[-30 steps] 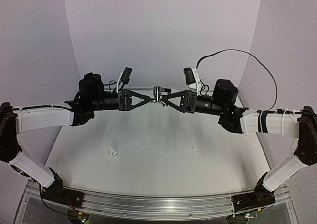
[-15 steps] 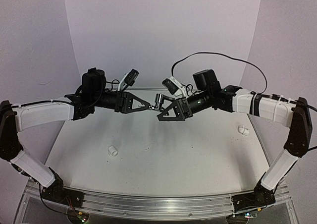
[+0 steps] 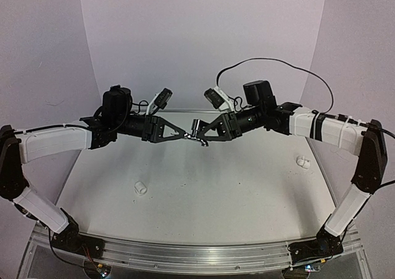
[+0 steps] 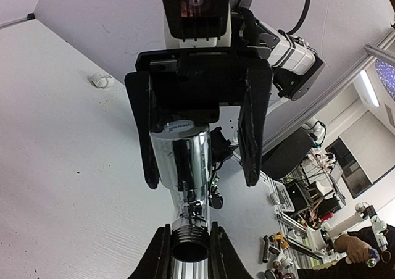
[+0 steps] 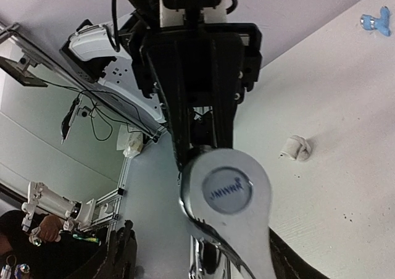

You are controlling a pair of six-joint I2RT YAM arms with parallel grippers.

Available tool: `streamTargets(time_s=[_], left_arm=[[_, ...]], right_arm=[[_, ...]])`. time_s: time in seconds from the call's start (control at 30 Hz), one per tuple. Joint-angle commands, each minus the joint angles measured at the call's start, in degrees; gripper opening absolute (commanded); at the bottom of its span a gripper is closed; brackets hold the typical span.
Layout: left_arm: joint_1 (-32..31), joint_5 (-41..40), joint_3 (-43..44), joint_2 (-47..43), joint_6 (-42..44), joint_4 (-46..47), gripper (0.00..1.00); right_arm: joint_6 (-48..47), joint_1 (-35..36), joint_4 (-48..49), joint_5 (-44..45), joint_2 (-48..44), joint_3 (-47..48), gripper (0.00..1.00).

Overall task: Install the water faucets
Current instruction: Pass from the left arm to the right

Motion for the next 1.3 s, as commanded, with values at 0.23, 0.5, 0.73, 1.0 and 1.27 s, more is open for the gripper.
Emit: streamTargets(time_s=[0.23, 0.5, 0.73, 1.0, 1.27], left_arm=[[0.19, 0.0, 3.65, -0.19, 1.11, 1.1, 0.0], [0.19, -0.16, 3.46, -0.09, 1.15, 0.85, 0.0], [0.27, -1.58, 4.08, -0.58, 1.86, 0.5, 0.0], [0.89, -12.52, 1.34, -5.83, 3.96, 0.39, 0.0], [1.85, -13.15, 1.26, -8.21, 3.65, 0.57, 0.0]], right_arm=[[2.21, 2.27, 6.86, -2.07, 2.81, 2.98, 0.49], [11.69, 2.29, 21.97, 4.61, 1.29, -2.37, 0.0], [18.69, 2.91, 33.14, 12.14, -2.29, -11.1, 0.0], [10.95, 2.0, 23.67, 22.63, -5.95, -14.08, 0.85], [11.88, -0.87, 22.59, 21.43, -9.09, -15.97, 0.98]])
